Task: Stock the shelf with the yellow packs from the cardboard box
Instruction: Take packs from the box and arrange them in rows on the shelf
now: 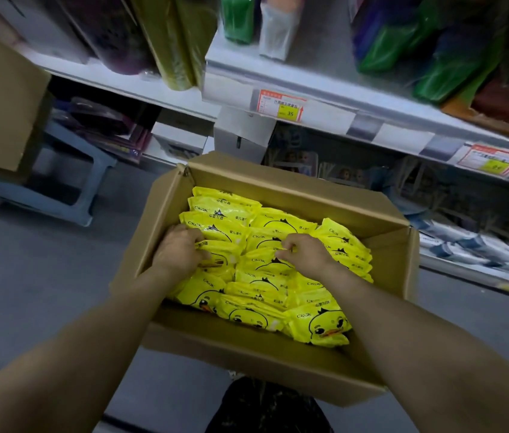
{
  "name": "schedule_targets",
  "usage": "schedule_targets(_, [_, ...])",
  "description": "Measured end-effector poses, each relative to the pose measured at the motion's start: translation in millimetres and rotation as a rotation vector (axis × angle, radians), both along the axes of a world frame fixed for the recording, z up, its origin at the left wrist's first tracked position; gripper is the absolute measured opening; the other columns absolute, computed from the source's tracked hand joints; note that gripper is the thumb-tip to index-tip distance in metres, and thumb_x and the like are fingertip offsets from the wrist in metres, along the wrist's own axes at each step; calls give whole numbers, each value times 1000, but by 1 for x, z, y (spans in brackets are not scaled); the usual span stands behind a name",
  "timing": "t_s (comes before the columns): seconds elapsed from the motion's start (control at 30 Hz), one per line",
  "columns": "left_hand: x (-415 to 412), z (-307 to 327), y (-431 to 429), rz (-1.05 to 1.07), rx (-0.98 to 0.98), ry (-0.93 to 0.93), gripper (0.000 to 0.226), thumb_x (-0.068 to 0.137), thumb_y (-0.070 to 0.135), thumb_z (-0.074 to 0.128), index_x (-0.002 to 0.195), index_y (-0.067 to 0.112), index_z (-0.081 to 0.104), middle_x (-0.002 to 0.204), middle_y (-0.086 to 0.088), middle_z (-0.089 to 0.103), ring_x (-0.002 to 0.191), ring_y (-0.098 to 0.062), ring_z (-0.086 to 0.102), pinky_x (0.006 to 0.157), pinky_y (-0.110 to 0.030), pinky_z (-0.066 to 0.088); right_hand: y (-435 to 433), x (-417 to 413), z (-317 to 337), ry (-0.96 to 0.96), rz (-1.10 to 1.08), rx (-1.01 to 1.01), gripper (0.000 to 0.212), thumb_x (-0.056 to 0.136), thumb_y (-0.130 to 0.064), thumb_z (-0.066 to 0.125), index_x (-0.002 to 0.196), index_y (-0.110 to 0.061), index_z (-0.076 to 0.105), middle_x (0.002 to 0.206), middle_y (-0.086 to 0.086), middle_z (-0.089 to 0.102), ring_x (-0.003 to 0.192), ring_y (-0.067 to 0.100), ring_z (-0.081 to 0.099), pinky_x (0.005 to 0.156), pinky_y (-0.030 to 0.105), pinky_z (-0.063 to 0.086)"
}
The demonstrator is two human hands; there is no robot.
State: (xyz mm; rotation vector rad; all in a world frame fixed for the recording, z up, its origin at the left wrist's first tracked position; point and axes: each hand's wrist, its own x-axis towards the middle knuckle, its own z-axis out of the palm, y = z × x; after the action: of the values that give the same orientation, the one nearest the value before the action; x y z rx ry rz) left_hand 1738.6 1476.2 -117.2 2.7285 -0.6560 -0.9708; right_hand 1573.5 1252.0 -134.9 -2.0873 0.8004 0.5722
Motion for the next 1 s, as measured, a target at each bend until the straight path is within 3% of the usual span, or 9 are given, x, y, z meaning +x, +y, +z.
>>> schedule_targets(0.1, [4,32,-1,113,-89,90,46,84,38,74,118,8,63,117,-9,63,111,-30,58,90,-34,45,-8,-11,37,-77,-204,133,25,98,-36,61,83,-19,49,69,-4,42,64,15,38,56,30,29])
schedule_targets(0.27, [0,94,-14,193,-277,268,52,93,45,61,135,15,53,128,-5,61,119,-27,56,99,-36,44,-20,-15,102,-142,-299,79,29,98,-41,59,101,-12,57,72,-1,50,70,20,48,58,28,36])
schedule_targets(0.33, [-7,124,-27,187,-318,293,63,93,54,55,142,15,46,138,-6,54,125,-28,52,103,-37,41,-21,-21,134,-149,-364,106,51,89,-47,68,120,-8,60,106,10,66,101,29,60,82,32,47])
schedule_targets(0.4, [-17,156,-41,166,-340,314,63,97,50,51,147,13,39,146,-8,46,133,-28,45,104,-34,36,-19,-31,164,-147,-386,171,80,81,-56,73,140,-7,50,143,10,53,130,26,51,104,34,40])
schedule_targets(0.5, [-30,202,-60,135,-413,433,45,90,44,65,127,21,56,122,3,59,102,-15,62,89,-24,44,-18,-50,206,-124,-360,218,82,76,-55,78,140,-12,50,136,1,57,124,21,53,101,28,39])
schedule_targets(0.6, [-34,240,-76,64,-427,556,57,60,47,88,107,25,67,105,1,74,98,-23,69,94,-45,53,-24,-67,239,-164,-388,177,70,63,-51,89,119,-21,62,111,-7,67,101,12,62,93,28,48])
schedule_targets(0.73, [-42,296,-106,-66,-494,528,53,65,37,90,111,25,66,93,6,76,88,-15,73,86,-37,58,-55,-92,291,-248,-393,51,102,45,-64,90,128,-12,61,127,-1,65,110,17,64,93,30,52])
schedule_targets(0.87, [-53,350,-141,-75,-627,522,39,76,16,83,111,16,65,102,-10,75,94,-32,72,88,-50,56,-93,-113,357,-342,-400,-35,31,70,-34,89,87,-15,72,80,-5,76,70,5,69,67,24,54])
schedule_targets(1.0, [-60,404,-180,-161,-729,477,35,78,10,78,110,15,65,99,-10,75,87,-29,73,74,-39,60,-134,-132,415,-475,-419,-98,20,76,-17,86,86,-12,68,74,-2,74,64,9,68,58,22,54])
